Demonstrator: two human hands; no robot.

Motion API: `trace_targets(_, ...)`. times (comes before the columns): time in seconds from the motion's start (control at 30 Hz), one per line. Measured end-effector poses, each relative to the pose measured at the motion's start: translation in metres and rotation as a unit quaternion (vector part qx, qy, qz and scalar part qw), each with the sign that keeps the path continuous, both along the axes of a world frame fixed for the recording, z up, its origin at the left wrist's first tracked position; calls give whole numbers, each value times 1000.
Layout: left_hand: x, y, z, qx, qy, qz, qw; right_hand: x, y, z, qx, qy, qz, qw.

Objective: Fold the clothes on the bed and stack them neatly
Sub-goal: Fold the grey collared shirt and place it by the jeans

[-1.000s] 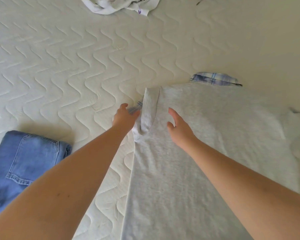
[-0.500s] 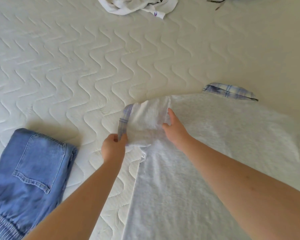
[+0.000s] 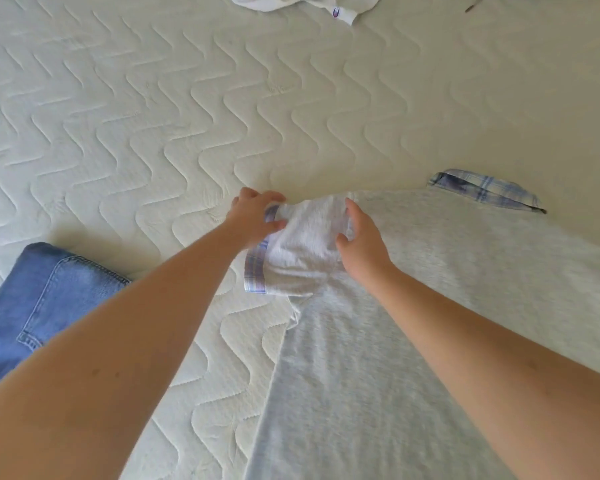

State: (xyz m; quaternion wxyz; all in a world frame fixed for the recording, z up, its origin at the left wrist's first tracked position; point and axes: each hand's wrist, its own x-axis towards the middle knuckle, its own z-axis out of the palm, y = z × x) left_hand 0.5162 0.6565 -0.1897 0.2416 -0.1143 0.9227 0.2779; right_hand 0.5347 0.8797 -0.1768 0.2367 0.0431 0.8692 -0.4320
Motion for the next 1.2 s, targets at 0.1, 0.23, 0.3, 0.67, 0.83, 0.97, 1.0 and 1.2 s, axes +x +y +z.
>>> trace_targets(0.1, -10, -3, 15, 44, 14, -74, 996, -2, -2, 0, 12, 22, -1, 1000)
trace_targets(0.23, -7, -14, 46, 190, -7, -19, 982, -2, 1, -2, -5, 41, -21, 999)
trace_targets(0.3, -7, -18, 50, 156, 58, 38, 985, -3, 2, -3, -11, 41, -43, 998)
trace_targets(0.67, 41, -18, 0, 247, -99, 243, 933, 2, 4, -7, 33, 65, 18, 997)
trace_targets(0.83, 51, -3, 0, 163, 31, 233, 958, 11, -5, -10, 92, 105, -71, 988)
trace_targets(0.97, 55, 4, 15, 130, 71, 214, 966, -5, 6, -13, 182, 19, -186, 965)
trace_targets(1.0, 55, 7, 21, 129, 74, 210, 966, -9, 9, -14, 155, -5, -191, 969)
trace_targets(1.2, 59, 41, 79, 91, 117, 128, 981, -31, 34, -3, -126, -127, -253, 951)
